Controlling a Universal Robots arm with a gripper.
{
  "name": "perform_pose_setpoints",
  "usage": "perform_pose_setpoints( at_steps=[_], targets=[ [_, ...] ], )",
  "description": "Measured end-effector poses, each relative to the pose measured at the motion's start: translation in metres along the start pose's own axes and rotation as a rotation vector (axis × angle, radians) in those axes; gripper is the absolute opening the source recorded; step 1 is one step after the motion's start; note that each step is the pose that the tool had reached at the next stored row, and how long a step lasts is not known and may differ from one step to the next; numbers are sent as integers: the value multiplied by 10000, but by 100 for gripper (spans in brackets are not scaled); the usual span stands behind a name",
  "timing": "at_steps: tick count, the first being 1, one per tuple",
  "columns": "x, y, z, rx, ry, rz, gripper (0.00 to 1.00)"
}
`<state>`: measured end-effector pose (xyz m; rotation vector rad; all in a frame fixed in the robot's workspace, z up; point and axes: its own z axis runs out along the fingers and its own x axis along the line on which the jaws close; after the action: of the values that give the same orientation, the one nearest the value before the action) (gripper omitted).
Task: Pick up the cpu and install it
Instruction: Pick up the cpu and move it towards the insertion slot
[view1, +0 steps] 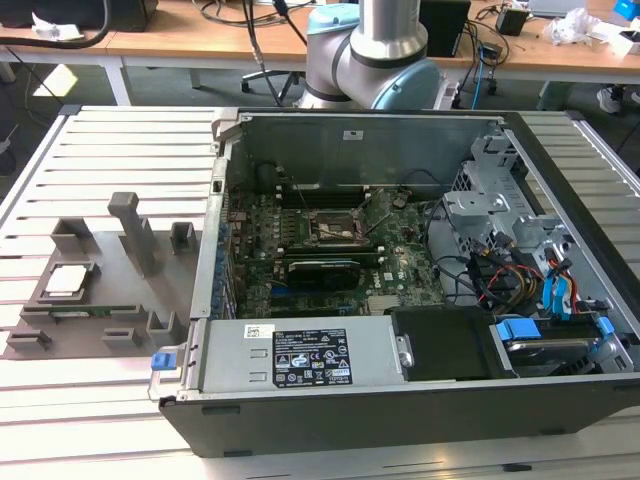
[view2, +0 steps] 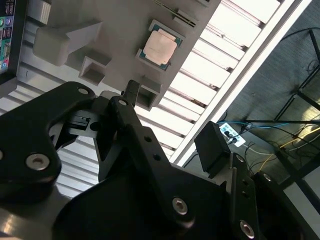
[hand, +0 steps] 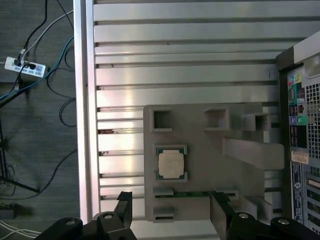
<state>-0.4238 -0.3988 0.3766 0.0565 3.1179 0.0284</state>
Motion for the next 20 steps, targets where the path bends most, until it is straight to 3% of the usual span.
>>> perform_pose_setpoints(
  at_steps=[6,20],
  targets=[
    [1,-1,77,0,-1,0,72],
    [4,-3,167,0,0,0,72]
  ],
)
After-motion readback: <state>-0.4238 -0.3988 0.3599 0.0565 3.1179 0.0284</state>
